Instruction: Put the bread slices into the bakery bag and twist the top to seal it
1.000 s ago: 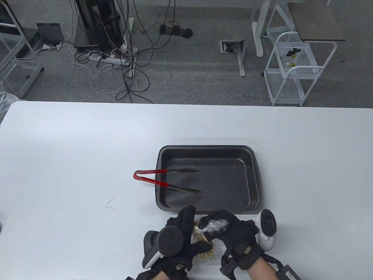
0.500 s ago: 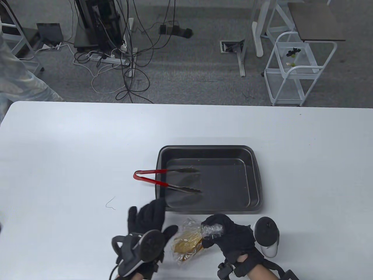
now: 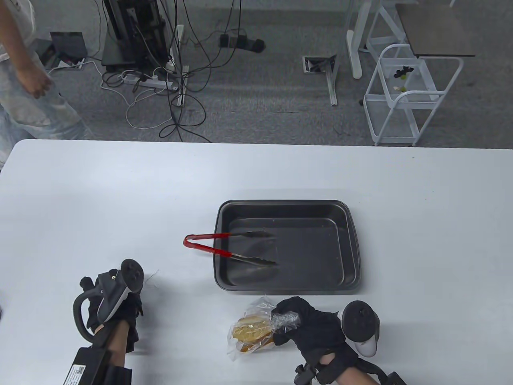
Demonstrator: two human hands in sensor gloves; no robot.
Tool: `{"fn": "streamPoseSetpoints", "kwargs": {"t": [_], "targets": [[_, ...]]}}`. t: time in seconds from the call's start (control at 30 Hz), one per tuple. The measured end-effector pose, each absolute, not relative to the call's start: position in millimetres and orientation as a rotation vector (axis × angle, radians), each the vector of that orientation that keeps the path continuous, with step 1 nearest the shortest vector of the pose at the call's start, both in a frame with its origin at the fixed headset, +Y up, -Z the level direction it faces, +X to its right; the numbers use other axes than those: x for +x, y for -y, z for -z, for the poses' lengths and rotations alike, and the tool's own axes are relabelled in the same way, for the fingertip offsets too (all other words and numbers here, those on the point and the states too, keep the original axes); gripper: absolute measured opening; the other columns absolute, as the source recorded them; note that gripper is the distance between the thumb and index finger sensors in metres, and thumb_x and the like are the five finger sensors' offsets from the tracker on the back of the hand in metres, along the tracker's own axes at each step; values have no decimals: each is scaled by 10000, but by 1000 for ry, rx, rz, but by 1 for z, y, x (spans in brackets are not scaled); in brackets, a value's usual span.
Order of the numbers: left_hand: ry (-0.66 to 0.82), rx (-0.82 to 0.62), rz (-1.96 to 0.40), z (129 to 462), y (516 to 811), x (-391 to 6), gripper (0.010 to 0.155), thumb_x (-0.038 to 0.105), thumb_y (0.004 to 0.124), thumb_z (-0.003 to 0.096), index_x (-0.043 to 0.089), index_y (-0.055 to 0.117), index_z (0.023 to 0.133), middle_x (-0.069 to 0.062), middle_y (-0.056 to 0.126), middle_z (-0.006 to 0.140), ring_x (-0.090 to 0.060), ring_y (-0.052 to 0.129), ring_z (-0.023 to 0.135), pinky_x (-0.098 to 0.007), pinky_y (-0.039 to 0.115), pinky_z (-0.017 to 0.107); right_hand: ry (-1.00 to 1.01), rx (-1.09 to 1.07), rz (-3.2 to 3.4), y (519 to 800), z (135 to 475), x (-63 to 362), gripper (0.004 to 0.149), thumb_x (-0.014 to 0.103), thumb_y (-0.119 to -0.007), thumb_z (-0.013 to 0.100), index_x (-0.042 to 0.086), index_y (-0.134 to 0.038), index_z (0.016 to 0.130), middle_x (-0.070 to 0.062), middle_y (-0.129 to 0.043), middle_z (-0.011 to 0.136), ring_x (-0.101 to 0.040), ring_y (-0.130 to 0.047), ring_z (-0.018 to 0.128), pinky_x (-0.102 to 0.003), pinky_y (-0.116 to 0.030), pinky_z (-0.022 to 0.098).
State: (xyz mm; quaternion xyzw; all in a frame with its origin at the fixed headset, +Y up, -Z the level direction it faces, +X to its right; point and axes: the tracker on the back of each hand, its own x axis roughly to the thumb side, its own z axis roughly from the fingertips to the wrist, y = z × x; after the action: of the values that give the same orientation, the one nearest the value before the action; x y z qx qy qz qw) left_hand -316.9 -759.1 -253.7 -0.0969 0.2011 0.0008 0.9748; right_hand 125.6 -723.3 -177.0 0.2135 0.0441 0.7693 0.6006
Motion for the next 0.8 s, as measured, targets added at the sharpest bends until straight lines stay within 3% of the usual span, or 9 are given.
{"fn": "streamPoseSetpoints", "kwargs": {"t": [0.3,0.4,0.47,0.67,0.8], "targets": [[-250,-239,98,290,782,-297,577,517,867,430,353,739,968,10,726,1061,-290,715,1053,-665,316,849,-97,471,-1777,724,181,130,481,207,-891,363,59,-771,805,-199,-966,717,-292,-1115,311,-673,-488,637],[-216,-147,111,291,788,-290,511,499,857,432,359,779,917,38,800,980,-254,780,1001,-649,339,860,-97,464,-1773,724,181,131,482,206,-891,363,59,-771,806,-199,-966,717,-292,-1114,310,-675,-486,636],[-162,-161,96,291,789,-287,415,452,859,470,363,788,870,52,841,900,-221,828,939,-642,343,862,-98,463,-1773,724,182,131,481,207,-891,364,59,-772,805,-200,-965,717,-291,-1114,309,-674,-487,636],[-151,-217,261,292,792,-272,437,458,781,486,293,729,888,37,847,829,-219,863,861,-630,357,872,-101,460,-1771,725,183,131,482,208,-891,365,58,-770,807,-200,-964,718,-292,-1112,308,-673,-487,638],[-155,-170,155,287,780,-273,441,470,781,456,294,753,860,45,897,780,-204,932,791,-617,428,855,-72,444,-1774,724,183,133,483,205,-893,363,54,-772,805,-203,-965,714,-295,-1111,303,-674,-490,635]]}}
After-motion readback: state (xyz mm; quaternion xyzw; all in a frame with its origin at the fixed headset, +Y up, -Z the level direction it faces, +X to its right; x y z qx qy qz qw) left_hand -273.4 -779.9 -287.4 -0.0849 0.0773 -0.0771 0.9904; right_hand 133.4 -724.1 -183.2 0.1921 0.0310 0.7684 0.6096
